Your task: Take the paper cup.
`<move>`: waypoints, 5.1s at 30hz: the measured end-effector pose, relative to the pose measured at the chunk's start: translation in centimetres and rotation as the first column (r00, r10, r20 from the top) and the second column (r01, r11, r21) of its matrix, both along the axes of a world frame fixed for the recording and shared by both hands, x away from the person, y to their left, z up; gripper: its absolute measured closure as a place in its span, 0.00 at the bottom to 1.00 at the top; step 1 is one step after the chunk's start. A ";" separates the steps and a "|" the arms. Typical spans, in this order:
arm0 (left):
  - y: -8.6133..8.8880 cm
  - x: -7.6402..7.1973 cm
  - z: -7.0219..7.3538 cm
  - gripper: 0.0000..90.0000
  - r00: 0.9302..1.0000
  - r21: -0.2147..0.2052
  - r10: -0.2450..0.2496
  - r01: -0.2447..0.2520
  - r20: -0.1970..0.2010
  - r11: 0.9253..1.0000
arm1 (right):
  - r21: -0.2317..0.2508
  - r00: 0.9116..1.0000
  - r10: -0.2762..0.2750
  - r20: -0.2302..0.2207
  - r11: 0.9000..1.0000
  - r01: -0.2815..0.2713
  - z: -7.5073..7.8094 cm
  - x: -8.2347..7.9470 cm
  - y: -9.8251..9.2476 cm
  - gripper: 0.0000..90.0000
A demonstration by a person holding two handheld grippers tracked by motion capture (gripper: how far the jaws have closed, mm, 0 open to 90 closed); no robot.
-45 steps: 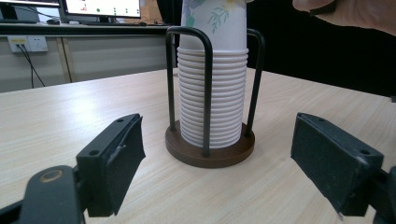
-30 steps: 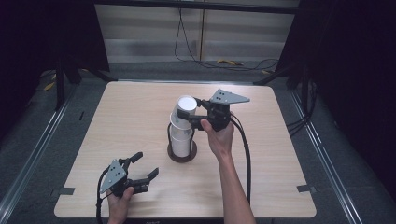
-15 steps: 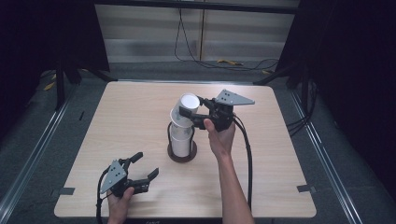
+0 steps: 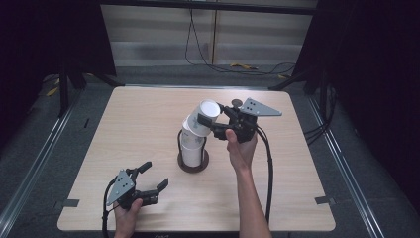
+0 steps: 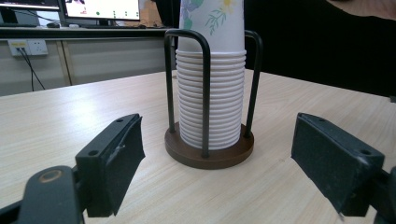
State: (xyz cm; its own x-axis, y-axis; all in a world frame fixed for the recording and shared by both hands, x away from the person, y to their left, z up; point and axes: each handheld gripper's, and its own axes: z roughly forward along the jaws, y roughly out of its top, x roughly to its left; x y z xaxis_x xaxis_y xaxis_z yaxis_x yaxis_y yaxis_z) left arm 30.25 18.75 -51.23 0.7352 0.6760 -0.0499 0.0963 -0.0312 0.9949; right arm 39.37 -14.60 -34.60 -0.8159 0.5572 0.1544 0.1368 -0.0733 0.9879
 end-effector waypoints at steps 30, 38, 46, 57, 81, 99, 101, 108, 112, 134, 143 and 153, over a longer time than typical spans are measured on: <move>-2.1 1.1 1.0 0.20 0.995 0.046 -0.076 0.079 -0.069 0.996 | -0.078 0.999 0.022 -0.038 0.997 -0.025 -1.9 -3.5 -4.2 0.39; -2.7 1.4 1.3 0.20 0.991 0.032 -0.117 0.119 -0.071 0.992 | -0.090 0.997 0.047 -0.059 0.995 -0.052 -2.9 -4.2 -4.1 0.39; -3.2 1.5 1.6 0.20 0.987 0.018 -0.147 0.148 -0.073 0.989 | -0.090 0.996 0.059 -0.069 0.994 -0.065 -4.0 -5.1 -3.9 0.39; -3.8 1.5 1.8 0.20 0.982 0.015 -0.172 0.174 -0.075 0.985 | -0.099 0.991 0.090 -0.095 0.990 -0.099 -5.7 -5.6 -3.3 0.39; -6.3 1.0 2.4 0.23 0.952 0.045 -0.304 0.305 -0.022 0.951 | -0.089 0.974 0.169 -0.148 0.979 -0.184 -9.3 -6.4 -0.7 0.39; -7.9 1.0 1.7 0.22 0.948 0.068 -0.317 0.318 -0.016 0.946 | -0.065 0.965 0.181 -0.189 0.978 -0.196 -10.5 -6.6 0.7 0.40; -8.1 0.9 1.6 0.22 0.948 0.064 -0.318 0.319 -0.021 0.946 | -0.067 0.965 0.184 -0.190 0.978 -0.199 -10.7 -6.6 0.9 0.40; -8.3 1.3 1.3 0.22 0.946 0.057 -0.320 0.322 -0.045 0.945 | -0.073 0.963 0.186 -0.196 0.976 -0.203 -10.8 -6.6 1.3 0.40; -8.5 1.3 1.3 0.24 0.947 0.048 -0.321 0.322 -0.032 0.945 | -0.076 0.963 0.185 -0.195 0.976 -0.203 -10.6 -6.6 1.2 0.39; -8.3 1.4 1.2 0.30 0.945 0.056 -0.320 0.324 -0.071 0.944 | -0.086 0.968 0.174 -0.183 0.978 -0.192 -10.6 -6.7 1.4 0.25; -7.0 1.7 1.4 0.30 0.943 0.077 -0.318 0.326 -0.097 0.942 | -0.078 0.972 0.160 -0.171 0.982 -0.175 -10.5 -6.9 0.6 0.22; -6.4 2.0 2.0 0.30 0.935 0.135 -0.335 0.349 -0.119 0.927 | -0.099 0.974 0.154 -0.167 0.980 -0.172 -10.6 -7.2 0.0 0.22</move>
